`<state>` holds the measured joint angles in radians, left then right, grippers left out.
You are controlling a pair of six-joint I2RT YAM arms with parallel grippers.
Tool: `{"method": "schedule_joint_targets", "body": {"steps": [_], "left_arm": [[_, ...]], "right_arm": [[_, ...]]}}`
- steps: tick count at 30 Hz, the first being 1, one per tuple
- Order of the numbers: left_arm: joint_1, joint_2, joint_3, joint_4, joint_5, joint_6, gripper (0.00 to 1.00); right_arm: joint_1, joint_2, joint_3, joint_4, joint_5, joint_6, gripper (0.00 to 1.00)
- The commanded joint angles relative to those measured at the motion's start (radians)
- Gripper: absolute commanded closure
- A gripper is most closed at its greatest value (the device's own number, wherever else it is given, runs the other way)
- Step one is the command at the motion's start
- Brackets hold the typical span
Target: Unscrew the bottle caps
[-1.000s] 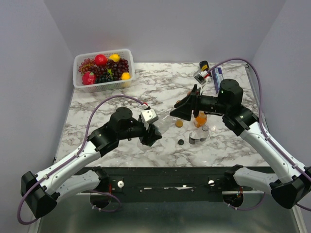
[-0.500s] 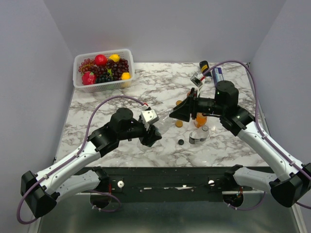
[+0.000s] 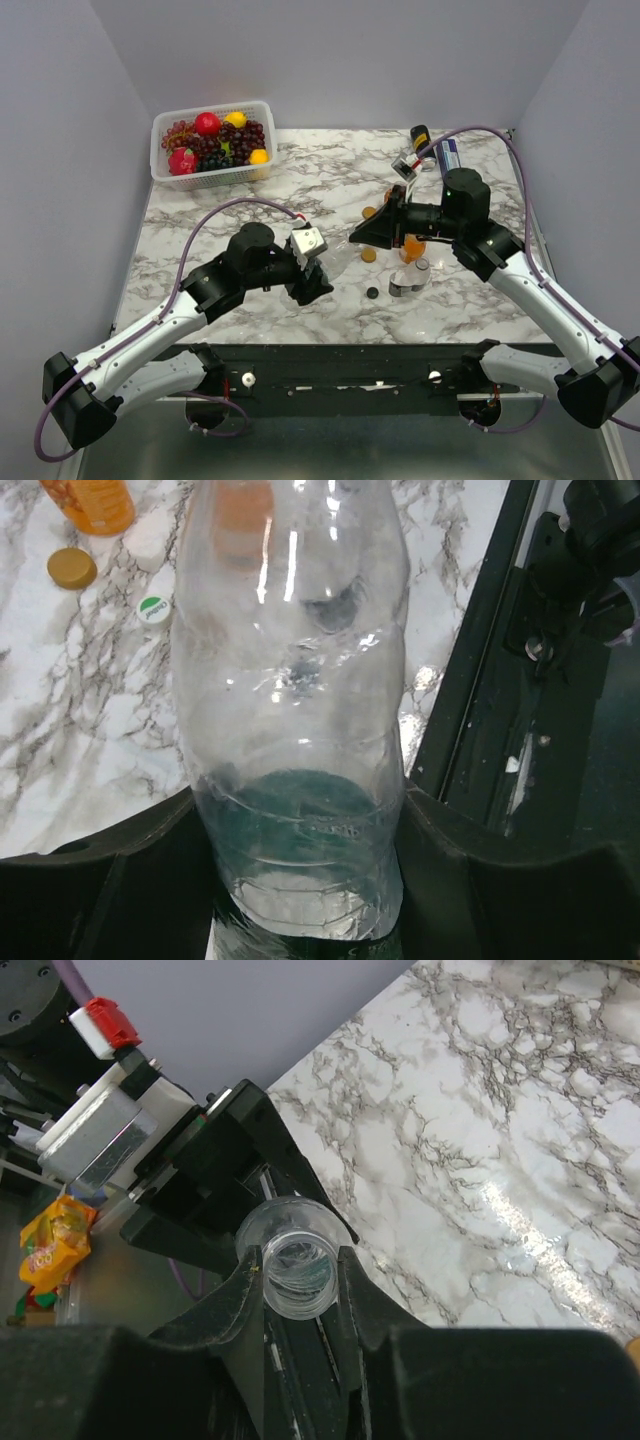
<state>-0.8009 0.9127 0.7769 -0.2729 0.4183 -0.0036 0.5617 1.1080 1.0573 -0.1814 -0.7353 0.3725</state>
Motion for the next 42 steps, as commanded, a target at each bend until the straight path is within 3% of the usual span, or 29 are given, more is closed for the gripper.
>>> {"method": "schedule_joint_targets", "body": {"steps": [1, 4, 11, 19, 27, 42], "left_arm": [[-0.008, -0.014, 0.001, 0.031, -0.006, -0.007, 0.15], [-0.007, -0.023, -0.004, 0.038, 0.004, -0.006, 0.01], [-0.006, -0.072, -0.018, 0.063, -0.065, -0.021, 0.01], [-0.007, -0.245, -0.086, 0.141, -0.331, -0.035, 0.01], [-0.007, -0.250, -0.090, 0.135, -0.383, -0.038, 0.01], [-0.006, -0.206, -0.079, 0.124, -0.340, -0.041, 0.01]], "right_arm": [[0.010, -0.023, -0.016, -0.020, 0.019, -0.029, 0.99], [0.010, -0.031, -0.016, -0.021, 0.054, -0.032, 0.99], [0.010, -0.046, -0.007, -0.055, 0.220, -0.055, 0.99], [0.010, -0.086, 0.133, -0.257, 0.620, -0.152, 0.99], [0.009, -0.059, 0.225, -0.404, 1.000, -0.214, 0.99], [0.009, 0.162, 0.302, -0.406, 1.202, -0.280, 0.99]]}}
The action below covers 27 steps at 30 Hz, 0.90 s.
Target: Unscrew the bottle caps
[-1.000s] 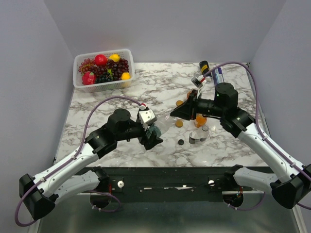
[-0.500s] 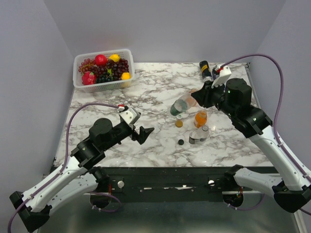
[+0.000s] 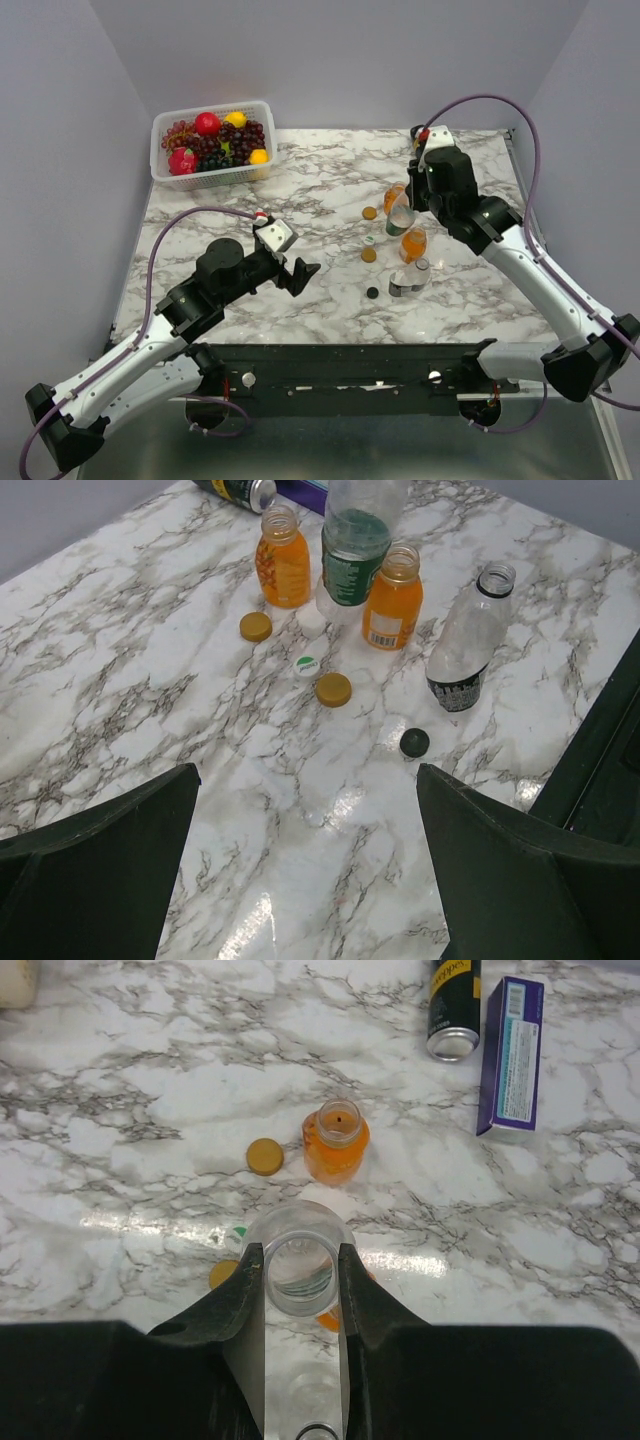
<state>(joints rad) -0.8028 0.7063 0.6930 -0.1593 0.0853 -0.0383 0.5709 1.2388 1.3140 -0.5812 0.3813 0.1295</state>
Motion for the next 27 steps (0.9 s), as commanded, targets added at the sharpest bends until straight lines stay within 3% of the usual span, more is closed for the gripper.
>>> {"method": "schedule_joint_targets", "body": {"steps": [1, 27], "left_arm": [[-0.006, 0.002, 0.005, 0.010, -0.006, -0.006, 0.01], [-0.006, 0.016, 0.010, 0.004, 0.011, 0.000, 0.01]], "right_arm": [[-0.002, 0.053, 0.047, -0.005, 0.096, -0.041, 0.99], [-0.060, 0.182, -0.018, 0.118, 0.051, -0.018, 0.99]]}}
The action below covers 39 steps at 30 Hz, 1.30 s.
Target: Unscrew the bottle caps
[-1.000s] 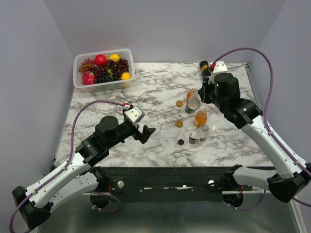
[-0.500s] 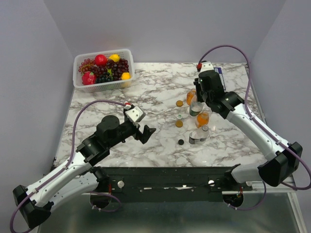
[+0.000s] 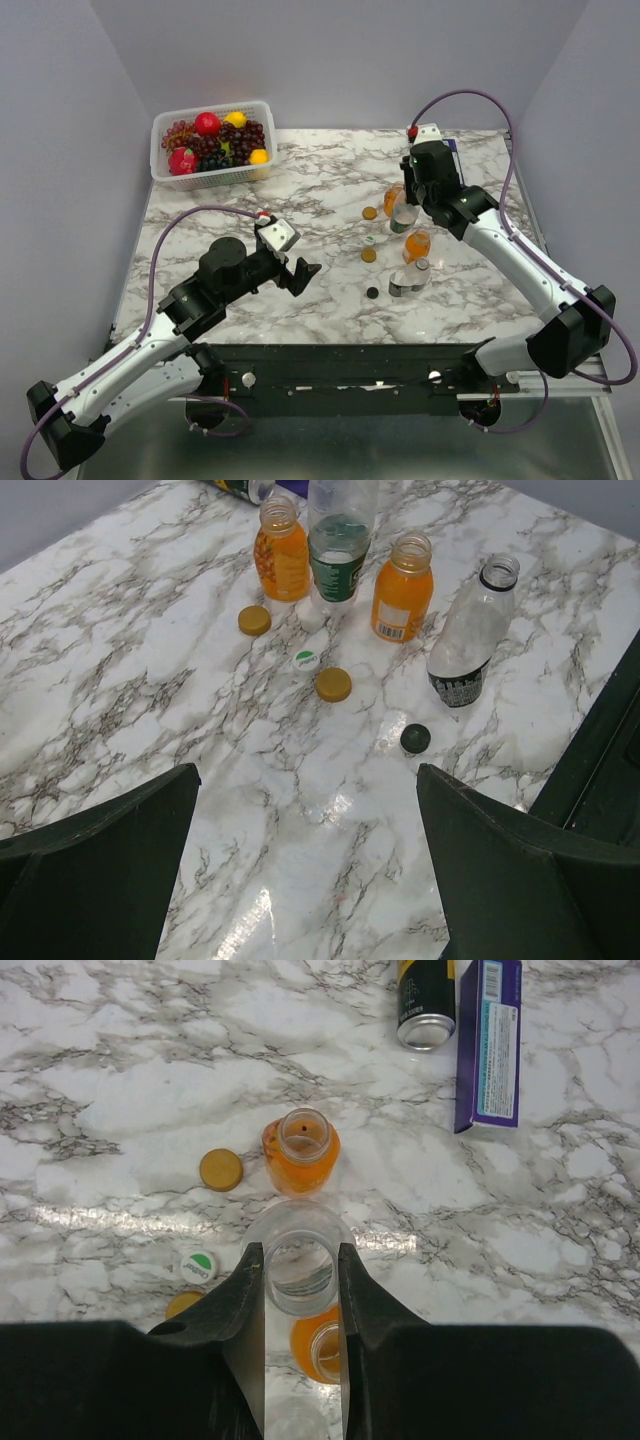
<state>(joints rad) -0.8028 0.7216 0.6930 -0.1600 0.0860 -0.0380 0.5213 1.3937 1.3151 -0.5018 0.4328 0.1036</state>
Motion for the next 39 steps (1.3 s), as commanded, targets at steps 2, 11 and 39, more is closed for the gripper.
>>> {"method": "schedule_joint_targets", "body": {"steps": [2, 11, 39], "left_arm": [[-0.006, 0.002, 0.010, 0.005, 0.012, -0.002, 0.01], [-0.006, 0.006, 0.011, 0.005, 0.015, -0.002, 0.01], [-0.007, 0.010, 0.011, 0.002, 0.014, 0.000, 0.01]], "right_arm": [[-0.012, 0.036, -0.022, 0.037, -0.002, 0.011, 0.99], [-0.012, 0.037, -0.051, 0.034, 0.006, 0.025, 0.87], [-0.015, 0.031, -0.033, 0.012, 0.069, 0.019, 0.28]]}}
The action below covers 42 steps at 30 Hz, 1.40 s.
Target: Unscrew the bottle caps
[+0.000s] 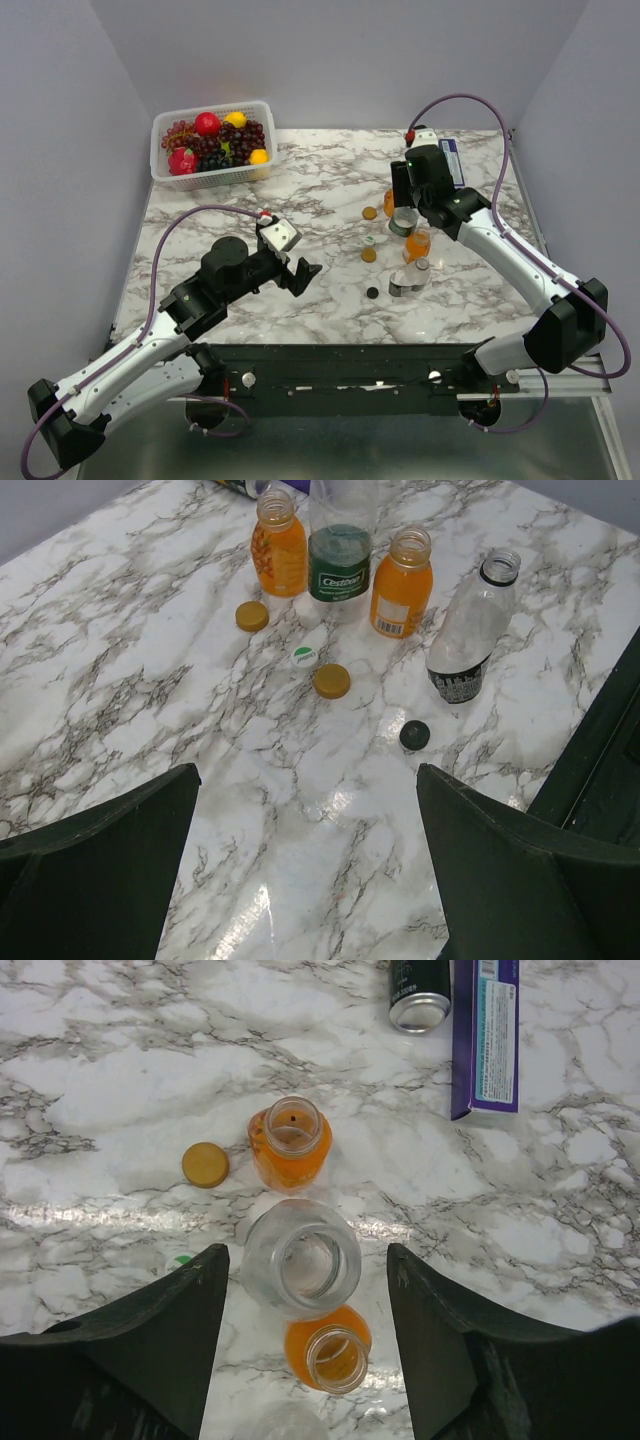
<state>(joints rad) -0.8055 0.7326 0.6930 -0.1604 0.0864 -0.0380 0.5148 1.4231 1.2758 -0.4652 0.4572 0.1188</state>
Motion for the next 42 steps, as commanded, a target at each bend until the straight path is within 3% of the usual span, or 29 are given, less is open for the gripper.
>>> {"method": "schedule_joint_targets", "body": {"steps": [1, 8, 12, 17, 22, 27, 34, 42], "left_arm": [[-0.003, -0.001, 0.013, 0.002, 0.013, 0.000, 0.01], [-0.004, -0.004, 0.011, 0.002, 0.012, 0.000, 0.01], [-0.004, -0.006, 0.011, 0.004, -0.004, -0.011, 0.01], [0.011, 0.004, 0.023, -0.024, -0.160, -0.042, 0.01], [0.159, -0.012, 0.036, -0.057, -0.299, -0.132, 0.01], [0.288, -0.044, 0.057, -0.076, -0.385, -0.180, 0.01], [0.293, -0.073, 0.086, -0.076, -0.467, -0.177, 0.01], [0.293, -0.085, 0.085, -0.064, -0.433, -0.177, 0.01]], "right_arm": [[-0.009, 0.002, 0.005, -0.026, 0.046, 0.007, 0.28], [-0.010, -0.033, -0.012, -0.027, -0.001, 0.016, 0.24], [-0.010, -0.122, -0.035, -0.010, -0.060, 0.022, 0.16], [-0.051, -0.233, -0.087, 0.046, -0.233, 0.056, 0.12], [-0.182, -0.326, -0.150, 0.092, -0.362, 0.104, 0.08], [-0.220, -0.498, -0.257, 0.131, -0.332, 0.136, 0.07], [-0.222, -0.794, -0.463, 0.194, -0.226, 0.156, 0.07], [-0.222, -0.934, -0.553, 0.177, -0.173, 0.120, 0.07]]}}
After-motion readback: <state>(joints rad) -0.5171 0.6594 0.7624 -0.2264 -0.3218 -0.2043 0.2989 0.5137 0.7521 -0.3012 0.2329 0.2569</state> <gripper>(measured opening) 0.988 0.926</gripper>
